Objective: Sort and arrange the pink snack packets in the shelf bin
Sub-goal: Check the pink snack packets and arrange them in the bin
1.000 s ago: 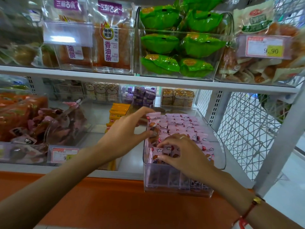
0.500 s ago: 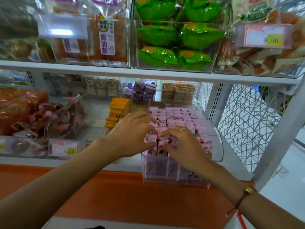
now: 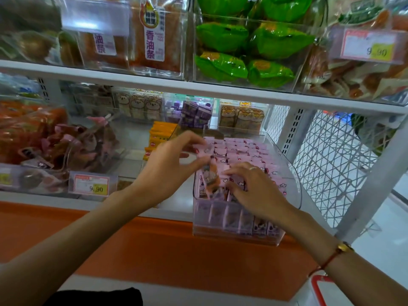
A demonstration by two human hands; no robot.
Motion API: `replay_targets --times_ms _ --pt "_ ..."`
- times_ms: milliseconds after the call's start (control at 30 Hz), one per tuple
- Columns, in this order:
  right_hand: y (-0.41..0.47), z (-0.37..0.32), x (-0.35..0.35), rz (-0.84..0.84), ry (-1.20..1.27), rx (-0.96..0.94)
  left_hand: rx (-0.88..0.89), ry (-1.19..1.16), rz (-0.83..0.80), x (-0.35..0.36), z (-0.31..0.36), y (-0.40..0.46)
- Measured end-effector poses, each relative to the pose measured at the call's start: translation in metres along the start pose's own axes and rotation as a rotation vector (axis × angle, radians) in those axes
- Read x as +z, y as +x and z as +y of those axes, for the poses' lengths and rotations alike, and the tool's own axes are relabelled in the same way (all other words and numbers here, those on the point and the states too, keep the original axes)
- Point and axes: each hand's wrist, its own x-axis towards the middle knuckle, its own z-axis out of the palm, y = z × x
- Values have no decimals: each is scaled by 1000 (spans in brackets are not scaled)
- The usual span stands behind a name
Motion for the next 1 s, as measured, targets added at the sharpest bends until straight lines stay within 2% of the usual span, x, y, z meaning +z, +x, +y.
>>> replay_targets --times_ms 100,133,200,267,333,433,533,633,733,833,900,1000 --pt "1 -7 -9 48 13 -5 -52 -264 162 -10 11 0" --pt "0 -12 -14 112 81 -7 -51 -306 204 -13 15 -1" --pt "-2 -27 -26 169 379 19 -70 -400 234 -15 20 -3" --pt "-4 -44 -35 60 658 10 -130 -537 196 -13 23 -6" --pt "-7 -53 -34 -28 710 -58 -186 -607 146 -8 23 -9" --pt "-7 -54 -30 -6 741 -20 -226 -598 128 1 18 -12" --pt "-6 -48 -28 21 977 184 -205 -513 151 6 15 -14" --pt "-4 -44 -28 19 1127 332 -171 -410 106 10 17 -16" --pt "-5 -49 -29 41 1186 331 -151 -342 47 16 17 -19" --pt "-7 -54 -26 98 1183 318 -84 -231 92 18 17 -19" --pt "-7 -55 -24 109 1154 292 -77 -237 105 16 17 -18" --pt "-7 -56 -29 67 1172 223 -80 -284 13 15 21 -19"
